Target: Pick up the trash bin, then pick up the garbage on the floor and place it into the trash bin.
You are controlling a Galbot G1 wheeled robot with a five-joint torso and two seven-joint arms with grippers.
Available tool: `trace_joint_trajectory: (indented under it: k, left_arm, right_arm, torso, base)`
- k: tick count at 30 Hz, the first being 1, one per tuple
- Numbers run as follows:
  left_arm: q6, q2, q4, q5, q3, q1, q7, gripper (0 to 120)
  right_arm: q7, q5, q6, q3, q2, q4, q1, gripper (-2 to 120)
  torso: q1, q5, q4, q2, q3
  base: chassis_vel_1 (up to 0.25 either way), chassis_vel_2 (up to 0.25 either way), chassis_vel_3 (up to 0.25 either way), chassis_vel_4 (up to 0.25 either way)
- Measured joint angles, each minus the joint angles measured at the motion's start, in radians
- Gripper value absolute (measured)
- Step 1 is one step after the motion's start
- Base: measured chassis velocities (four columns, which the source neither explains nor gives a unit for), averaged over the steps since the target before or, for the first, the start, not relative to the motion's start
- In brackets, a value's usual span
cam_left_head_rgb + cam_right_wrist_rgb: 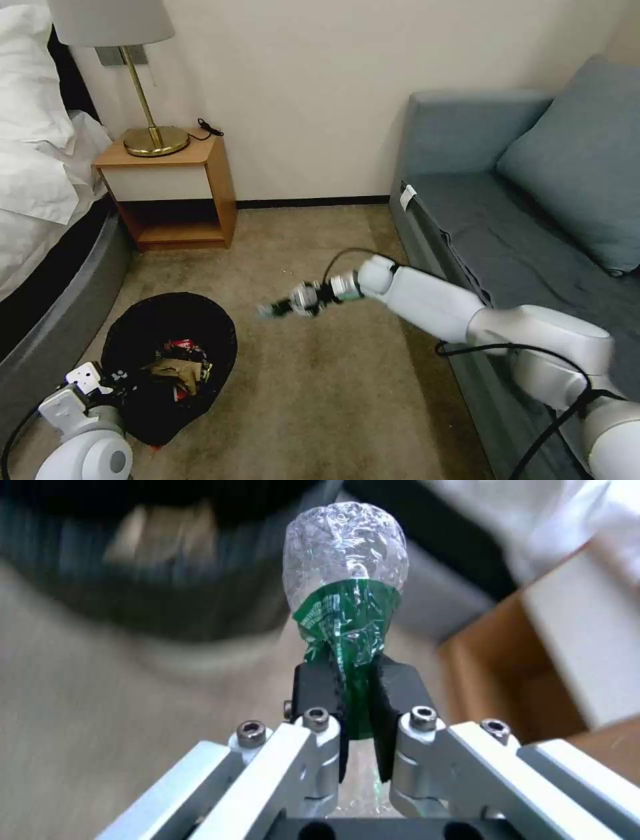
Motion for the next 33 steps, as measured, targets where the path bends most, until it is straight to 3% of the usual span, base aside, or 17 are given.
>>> trace_joint_trajectory:
  k: [9, 13, 24, 33]
  left_arm:
    - [0.006, -0.004, -0.002, 0.001, 0.020, -0.006, -0.006, 1]
    - [0.006, -0.007, -0.008, 0.002, 0.023, -0.005, -0.007, 1]
    - [0.006, -0.009, -0.023, 0.002, 0.021, 0.001, -0.007, 1]
    - [0.005, -0.009, -0.024, 0.001, 0.018, 0.007, -0.007, 1]
  right_arm:
    - [0.079, 0.113, -0.118, 0.005, -0.017, 0.304, 0.043, 7]
    - [0.175, 0.194, -0.171, -0.063, 0.029, 0.395, 0.038, 7]
    - [0.295, 0.173, -0.167, -0.203, 0.130, 0.307, -0.005, 8]
    - [0.305, 0.148, -0.154, -0.213, 0.126, 0.278, -0.020, 39]
  torso:
    - [0.000, -0.0002, 0.0001, 0.000, 0.000]
    - [0.000, -0.0003, 0.0001, 0.000, 0.000]
    - [0.000, -0.0003, 0.0002, 0.000, 0.000]
    - [0.000, -0.0002, 0.0001, 0.000, 0.000]
  base:
    - [0.000, 0.000, 0.000, 0.000]
    - [0.000, 0.000, 0.000, 0.000]
    - [0.000, 0.000, 0.000, 0.000]
    - [0.000, 0.000, 0.000, 0.000]
